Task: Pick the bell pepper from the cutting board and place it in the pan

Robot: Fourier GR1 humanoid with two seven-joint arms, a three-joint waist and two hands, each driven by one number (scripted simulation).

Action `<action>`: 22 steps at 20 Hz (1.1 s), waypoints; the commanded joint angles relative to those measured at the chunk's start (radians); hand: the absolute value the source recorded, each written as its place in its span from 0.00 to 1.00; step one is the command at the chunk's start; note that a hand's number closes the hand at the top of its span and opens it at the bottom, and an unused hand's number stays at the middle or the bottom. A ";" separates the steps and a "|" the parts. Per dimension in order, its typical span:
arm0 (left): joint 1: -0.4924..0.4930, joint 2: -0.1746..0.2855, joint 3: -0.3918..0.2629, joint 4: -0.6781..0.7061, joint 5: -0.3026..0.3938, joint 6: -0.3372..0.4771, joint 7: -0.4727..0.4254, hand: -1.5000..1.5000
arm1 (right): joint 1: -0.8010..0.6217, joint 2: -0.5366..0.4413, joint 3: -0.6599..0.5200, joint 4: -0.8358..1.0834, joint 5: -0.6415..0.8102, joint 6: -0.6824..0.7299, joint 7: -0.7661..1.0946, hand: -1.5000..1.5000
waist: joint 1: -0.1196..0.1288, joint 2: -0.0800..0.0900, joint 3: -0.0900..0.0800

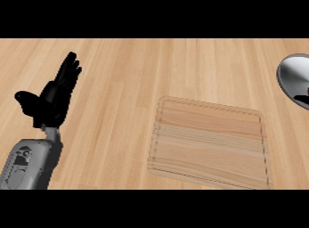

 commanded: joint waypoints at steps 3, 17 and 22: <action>-0.006 0.000 0.008 0.023 -0.005 0.006 -0.009 0.50 | -0.019 -0.022 -0.055 0.034 -0.053 0.062 -0.100 0.00 | -0.022 -0.005 0.000; 0.074 0.024 0.050 0.015 0.006 0.004 -0.031 0.50 | 0.127 -0.175 -0.249 0.100 -0.267 0.518 -0.331 0.00 | -0.083 -0.036 -0.005; 0.121 -0.011 0.023 -0.024 -0.016 0.035 -0.031 0.50 | 0.251 -0.251 -0.259 0.075 -0.289 0.662 -0.438 0.00 | -0.097 -0.044 -0.005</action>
